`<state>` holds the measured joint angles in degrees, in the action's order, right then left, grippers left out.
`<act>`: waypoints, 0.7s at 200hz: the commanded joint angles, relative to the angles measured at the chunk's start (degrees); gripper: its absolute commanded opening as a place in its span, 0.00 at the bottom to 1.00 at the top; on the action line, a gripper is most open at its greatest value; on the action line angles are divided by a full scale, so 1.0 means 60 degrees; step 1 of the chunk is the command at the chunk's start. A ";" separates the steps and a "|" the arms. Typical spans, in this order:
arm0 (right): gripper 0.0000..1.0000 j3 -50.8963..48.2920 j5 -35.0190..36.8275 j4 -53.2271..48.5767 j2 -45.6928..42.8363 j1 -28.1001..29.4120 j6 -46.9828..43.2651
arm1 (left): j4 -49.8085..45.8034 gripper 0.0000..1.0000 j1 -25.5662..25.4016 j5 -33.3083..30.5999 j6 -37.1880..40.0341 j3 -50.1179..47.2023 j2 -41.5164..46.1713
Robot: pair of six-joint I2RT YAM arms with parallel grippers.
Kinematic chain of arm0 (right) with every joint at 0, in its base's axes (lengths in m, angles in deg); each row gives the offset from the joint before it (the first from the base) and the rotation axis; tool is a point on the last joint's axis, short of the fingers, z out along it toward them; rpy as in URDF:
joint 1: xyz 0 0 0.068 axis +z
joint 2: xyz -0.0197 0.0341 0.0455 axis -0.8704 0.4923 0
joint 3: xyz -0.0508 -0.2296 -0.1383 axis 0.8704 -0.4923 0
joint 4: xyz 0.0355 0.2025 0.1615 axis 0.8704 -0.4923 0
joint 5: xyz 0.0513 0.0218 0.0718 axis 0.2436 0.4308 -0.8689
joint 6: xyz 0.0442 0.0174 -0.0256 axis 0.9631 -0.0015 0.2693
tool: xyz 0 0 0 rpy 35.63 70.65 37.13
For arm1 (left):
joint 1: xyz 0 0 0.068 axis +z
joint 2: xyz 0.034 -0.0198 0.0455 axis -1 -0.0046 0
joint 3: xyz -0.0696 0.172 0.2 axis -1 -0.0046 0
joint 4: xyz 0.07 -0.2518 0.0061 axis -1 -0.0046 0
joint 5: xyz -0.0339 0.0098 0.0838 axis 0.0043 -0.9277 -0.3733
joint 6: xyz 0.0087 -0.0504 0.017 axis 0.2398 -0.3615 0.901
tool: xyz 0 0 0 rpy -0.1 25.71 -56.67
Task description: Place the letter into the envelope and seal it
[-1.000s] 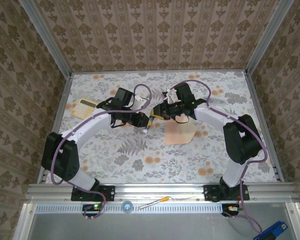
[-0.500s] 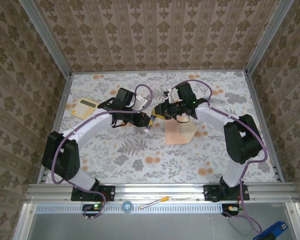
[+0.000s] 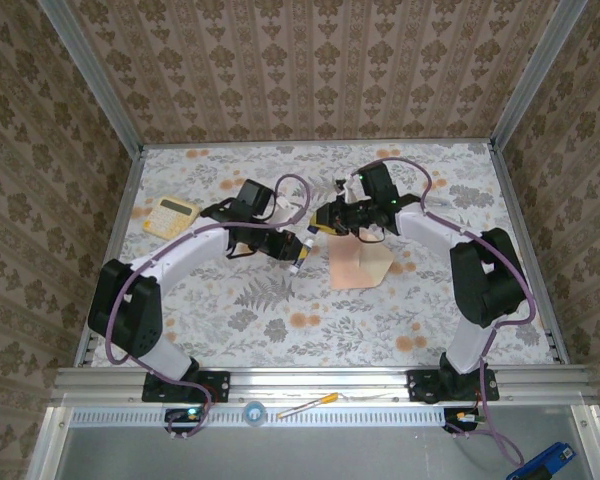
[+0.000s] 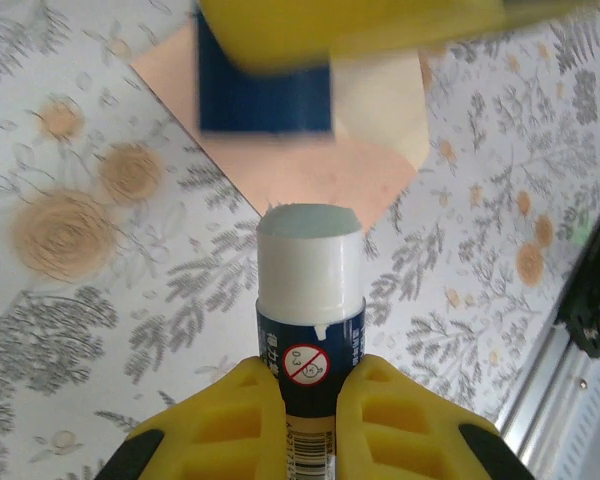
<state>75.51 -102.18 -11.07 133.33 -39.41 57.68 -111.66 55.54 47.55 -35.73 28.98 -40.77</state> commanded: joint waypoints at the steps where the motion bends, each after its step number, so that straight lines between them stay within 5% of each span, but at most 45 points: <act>1: 0.21 0.0320 0.0303 0.0175 -0.0310 -0.0118 -0.0149 | -0.0468 0.08 -0.0131 0.0449 0.0279 -0.0119 -0.0043; 53: 0.22 0.0302 0.1318 -0.0929 -0.0694 -0.0177 -0.0877 | -0.0450 0.08 -0.0131 0.0449 0.0287 -0.0010 -0.0032; 140: 0.23 -0.1919 0.5893 -0.3287 -0.3224 -0.0830 -0.1611 | -0.0313 0.08 -0.0087 -0.0217 0.0156 0.0104 -0.0213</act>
<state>67.89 -78.66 -23.55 118.08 -43.62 50.17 -113.43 54.89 48.17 -35.27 28.68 -40.82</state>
